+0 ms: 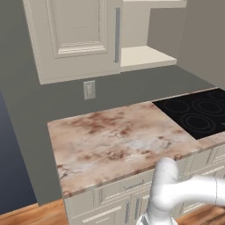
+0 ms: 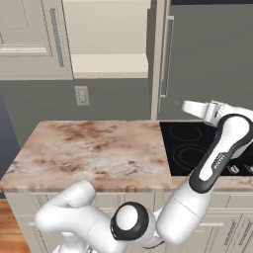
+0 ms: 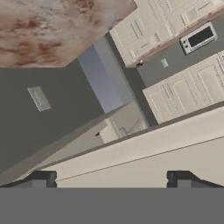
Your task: Pick the avocado and bread from the counter and place them on the plate. Then pick the jam from the cabinet and place it next to the plate. Lastly close the cabinet door.
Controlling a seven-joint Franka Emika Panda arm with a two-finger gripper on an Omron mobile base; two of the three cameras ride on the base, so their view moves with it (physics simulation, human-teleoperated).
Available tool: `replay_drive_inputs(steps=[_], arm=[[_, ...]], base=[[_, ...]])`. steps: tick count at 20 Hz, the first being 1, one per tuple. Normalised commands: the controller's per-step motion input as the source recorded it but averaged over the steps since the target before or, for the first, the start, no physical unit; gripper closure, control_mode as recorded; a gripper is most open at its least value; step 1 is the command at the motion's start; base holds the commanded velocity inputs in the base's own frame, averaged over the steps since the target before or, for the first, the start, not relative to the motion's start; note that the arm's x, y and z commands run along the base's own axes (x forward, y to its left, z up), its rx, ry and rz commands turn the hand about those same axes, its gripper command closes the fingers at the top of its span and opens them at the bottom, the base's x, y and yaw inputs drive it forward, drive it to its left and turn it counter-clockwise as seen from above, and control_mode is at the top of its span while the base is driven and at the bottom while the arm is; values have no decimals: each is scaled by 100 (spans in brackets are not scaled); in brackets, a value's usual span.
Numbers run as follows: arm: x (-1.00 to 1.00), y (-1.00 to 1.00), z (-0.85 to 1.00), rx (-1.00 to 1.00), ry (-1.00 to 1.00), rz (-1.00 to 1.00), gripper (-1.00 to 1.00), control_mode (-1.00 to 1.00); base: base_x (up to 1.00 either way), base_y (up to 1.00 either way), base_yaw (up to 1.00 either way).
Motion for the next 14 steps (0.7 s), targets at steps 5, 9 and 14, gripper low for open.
replay_drive_inputs(steps=[5,9,14], arm=[[87,0,-44,0,-15,0,-100,-100],[68,3,-28,0,-16,0,-100,-100],[35,42,0,0,-16,0,-100,-100]], base=[[0,0,0],[0,0,0],[0,0,0]])
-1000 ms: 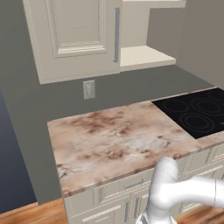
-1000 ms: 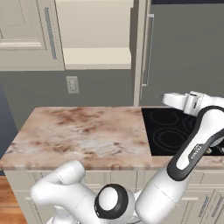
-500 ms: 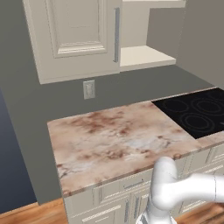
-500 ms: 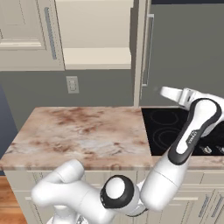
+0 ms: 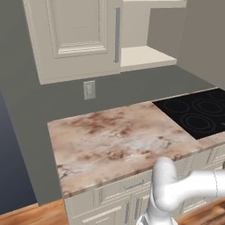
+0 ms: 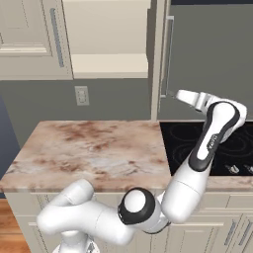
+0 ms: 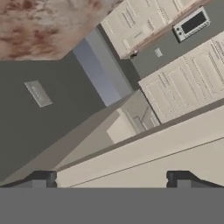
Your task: Pick the avocado and bread from the counter and place them on the plate. Then pick the jam from the cabinet and place it next to the plate. Lastly close the cabinet door.
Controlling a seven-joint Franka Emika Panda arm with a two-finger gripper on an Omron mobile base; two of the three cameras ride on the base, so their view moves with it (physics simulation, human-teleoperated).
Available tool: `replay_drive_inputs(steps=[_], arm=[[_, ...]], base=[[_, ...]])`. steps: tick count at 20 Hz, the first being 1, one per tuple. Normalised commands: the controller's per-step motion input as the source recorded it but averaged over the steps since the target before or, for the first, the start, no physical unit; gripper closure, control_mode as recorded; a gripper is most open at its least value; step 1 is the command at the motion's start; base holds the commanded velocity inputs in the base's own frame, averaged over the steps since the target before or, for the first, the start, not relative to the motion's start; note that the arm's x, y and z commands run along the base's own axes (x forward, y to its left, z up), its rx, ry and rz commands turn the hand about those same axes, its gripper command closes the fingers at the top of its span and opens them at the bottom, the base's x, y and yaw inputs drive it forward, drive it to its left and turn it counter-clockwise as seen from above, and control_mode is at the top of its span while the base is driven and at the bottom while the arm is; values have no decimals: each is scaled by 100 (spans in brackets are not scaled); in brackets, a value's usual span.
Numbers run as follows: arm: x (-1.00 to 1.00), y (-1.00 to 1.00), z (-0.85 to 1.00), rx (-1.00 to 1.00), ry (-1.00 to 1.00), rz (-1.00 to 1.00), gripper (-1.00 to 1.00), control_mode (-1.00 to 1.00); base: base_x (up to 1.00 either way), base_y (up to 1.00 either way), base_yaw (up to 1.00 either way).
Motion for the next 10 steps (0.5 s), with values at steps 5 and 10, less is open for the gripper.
replay_drive_inputs(steps=[5,10], arm=[[32,63,0,-2,-15,0,-100,-100],[25,85,0,-5,-13,-2,-100,-100]], base=[[0,0,0],[0,0,0]])
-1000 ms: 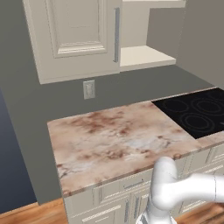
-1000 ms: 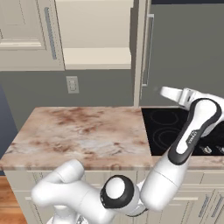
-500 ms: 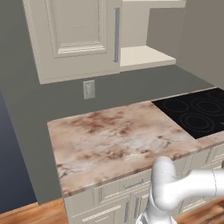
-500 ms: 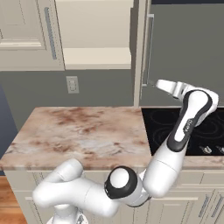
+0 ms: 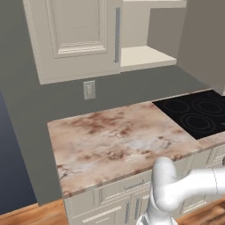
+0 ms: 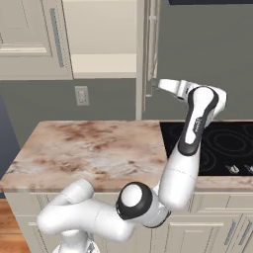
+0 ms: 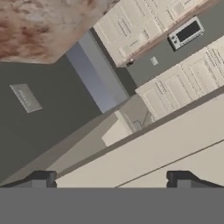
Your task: Pick the avocado and bread from the counter and place them on the plate. Then pick the jam from the cabinet and place it next to the plate. Lastly close the cabinet door.
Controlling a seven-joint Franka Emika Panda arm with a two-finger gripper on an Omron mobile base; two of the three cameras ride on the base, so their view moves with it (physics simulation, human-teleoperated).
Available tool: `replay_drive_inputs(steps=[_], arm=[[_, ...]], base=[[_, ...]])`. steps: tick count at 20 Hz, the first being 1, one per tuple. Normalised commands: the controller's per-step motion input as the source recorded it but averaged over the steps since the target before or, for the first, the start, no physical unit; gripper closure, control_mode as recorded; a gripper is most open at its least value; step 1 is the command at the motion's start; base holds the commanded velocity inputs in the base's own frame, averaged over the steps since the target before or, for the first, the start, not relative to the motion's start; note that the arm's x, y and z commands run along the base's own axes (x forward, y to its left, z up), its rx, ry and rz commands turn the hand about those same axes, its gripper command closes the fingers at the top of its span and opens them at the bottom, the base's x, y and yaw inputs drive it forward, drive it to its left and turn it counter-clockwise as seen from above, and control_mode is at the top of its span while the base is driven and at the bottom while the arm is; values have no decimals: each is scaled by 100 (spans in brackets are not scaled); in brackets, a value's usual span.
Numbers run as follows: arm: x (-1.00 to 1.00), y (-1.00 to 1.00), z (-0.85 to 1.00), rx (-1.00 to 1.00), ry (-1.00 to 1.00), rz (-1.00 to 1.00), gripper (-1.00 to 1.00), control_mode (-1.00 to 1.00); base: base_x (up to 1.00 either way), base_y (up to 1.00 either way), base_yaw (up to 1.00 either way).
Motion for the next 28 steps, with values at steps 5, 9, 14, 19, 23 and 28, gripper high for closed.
replay_drive_inputs(steps=[5,9,14,19,23,28], arm=[[10,94,0,-7,-16,-8,-100,-100],[43,100,-3,-12,-12,-17,-100,-100],[88,100,-18,-15,-7,-33,-100,-100],[100,100,-20,-15,-1,-51,-100,-100],[97,100,-9,-12,0,-54,-100,-100],[99,100,-17,-11,0,-51,-100,-100]], base=[[0,0,0],[0,0,0],[0,0,0],[0,0,0],[0,0,0],[0,0,0]])
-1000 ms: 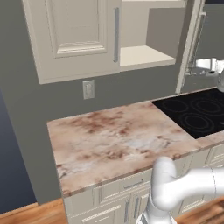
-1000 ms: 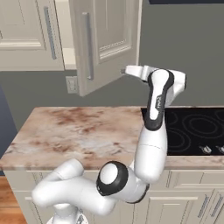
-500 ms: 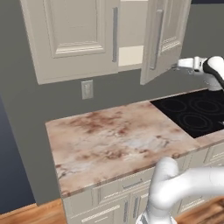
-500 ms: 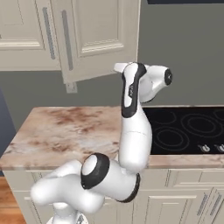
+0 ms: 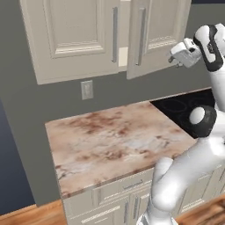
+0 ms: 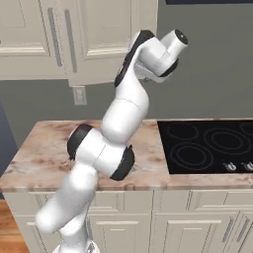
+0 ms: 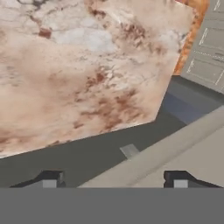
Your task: Pick the avocado and bread from the counter and place them on the plate. Then pick the jam from the cabinet and place it next to the plate. Lastly close the cabinet door.
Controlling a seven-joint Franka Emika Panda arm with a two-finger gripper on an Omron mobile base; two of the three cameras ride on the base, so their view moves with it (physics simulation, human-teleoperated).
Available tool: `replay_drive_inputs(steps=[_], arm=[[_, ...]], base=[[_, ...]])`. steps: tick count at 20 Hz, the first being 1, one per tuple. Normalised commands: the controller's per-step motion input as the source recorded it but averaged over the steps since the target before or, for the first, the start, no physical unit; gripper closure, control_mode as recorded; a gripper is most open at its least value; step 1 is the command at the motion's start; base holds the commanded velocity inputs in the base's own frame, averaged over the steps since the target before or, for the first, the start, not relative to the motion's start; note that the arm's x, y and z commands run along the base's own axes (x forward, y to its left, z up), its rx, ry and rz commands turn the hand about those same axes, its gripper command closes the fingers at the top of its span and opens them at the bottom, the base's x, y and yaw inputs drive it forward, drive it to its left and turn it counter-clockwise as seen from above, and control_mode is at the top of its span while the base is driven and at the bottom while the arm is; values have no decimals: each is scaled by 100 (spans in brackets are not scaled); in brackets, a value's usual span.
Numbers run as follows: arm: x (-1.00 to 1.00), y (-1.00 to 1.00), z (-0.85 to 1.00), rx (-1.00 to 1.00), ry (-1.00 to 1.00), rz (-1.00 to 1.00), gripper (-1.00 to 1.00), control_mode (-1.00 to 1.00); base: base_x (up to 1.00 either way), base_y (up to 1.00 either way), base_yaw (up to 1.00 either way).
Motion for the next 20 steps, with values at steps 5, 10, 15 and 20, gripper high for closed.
replay_drive_inputs(steps=[5,10,15,20], arm=[[85,100,-81,-8,-1,-50,-100,-100],[77,100,-100,-1,0,-47,-100,-100],[34,100,-100,0,-16,-42,-100,-100],[-2,100,-97,-6,-45,-40,-100,-100]], base=[[0,0,0],[0,0,0],[0,0,0],[0,0,0]])
